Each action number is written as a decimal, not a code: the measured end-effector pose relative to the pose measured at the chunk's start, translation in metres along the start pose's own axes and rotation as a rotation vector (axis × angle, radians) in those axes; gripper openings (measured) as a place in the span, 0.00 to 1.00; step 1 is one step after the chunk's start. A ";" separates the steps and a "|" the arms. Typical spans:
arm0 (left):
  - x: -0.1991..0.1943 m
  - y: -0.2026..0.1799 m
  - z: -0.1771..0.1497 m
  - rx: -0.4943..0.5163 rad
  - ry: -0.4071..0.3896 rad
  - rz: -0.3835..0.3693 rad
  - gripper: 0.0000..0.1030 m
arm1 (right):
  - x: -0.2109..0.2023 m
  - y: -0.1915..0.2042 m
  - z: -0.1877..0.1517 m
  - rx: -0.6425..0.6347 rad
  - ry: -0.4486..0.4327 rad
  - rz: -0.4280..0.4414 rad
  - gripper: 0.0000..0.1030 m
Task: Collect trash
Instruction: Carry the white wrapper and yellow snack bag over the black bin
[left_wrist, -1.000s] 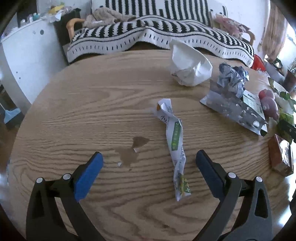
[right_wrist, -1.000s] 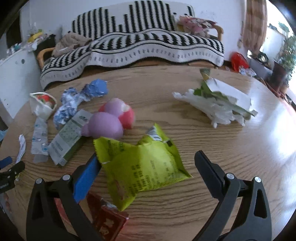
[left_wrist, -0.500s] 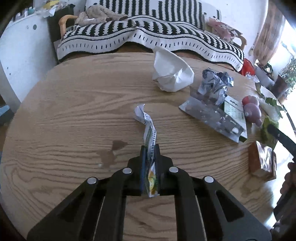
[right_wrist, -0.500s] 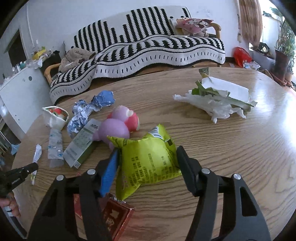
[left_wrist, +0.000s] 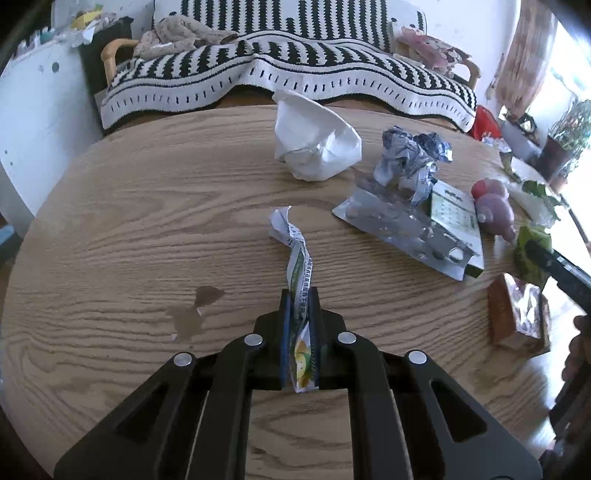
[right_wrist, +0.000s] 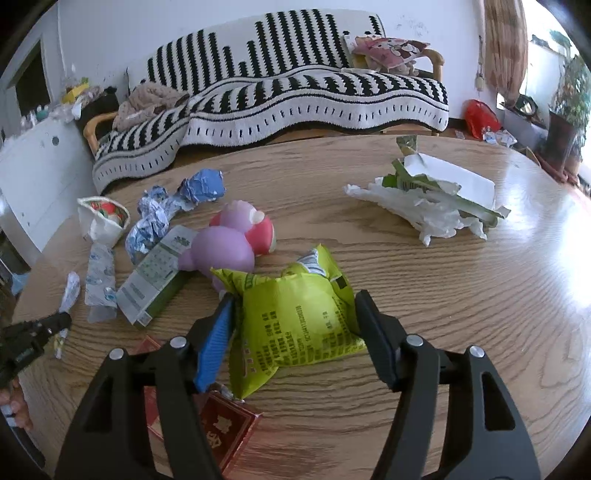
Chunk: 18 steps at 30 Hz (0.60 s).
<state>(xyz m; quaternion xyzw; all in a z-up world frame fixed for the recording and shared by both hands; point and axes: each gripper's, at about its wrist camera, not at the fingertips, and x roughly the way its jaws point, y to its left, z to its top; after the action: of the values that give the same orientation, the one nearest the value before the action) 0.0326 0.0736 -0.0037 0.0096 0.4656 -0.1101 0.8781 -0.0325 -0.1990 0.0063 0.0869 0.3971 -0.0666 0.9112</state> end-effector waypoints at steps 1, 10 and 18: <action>0.000 0.000 0.000 0.000 0.000 -0.002 0.08 | 0.001 0.000 -0.001 0.001 0.005 0.006 0.65; -0.023 -0.002 0.003 -0.004 -0.071 0.012 0.07 | -0.012 -0.024 0.000 0.122 -0.038 0.071 0.57; -0.078 -0.056 -0.004 0.113 -0.137 0.015 0.07 | -0.094 -0.049 -0.007 0.182 -0.139 0.108 0.57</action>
<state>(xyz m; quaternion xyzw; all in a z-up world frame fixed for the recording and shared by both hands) -0.0241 0.0334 0.0624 0.0551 0.3973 -0.1300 0.9068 -0.1100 -0.2410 0.0658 0.1856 0.3200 -0.0591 0.9272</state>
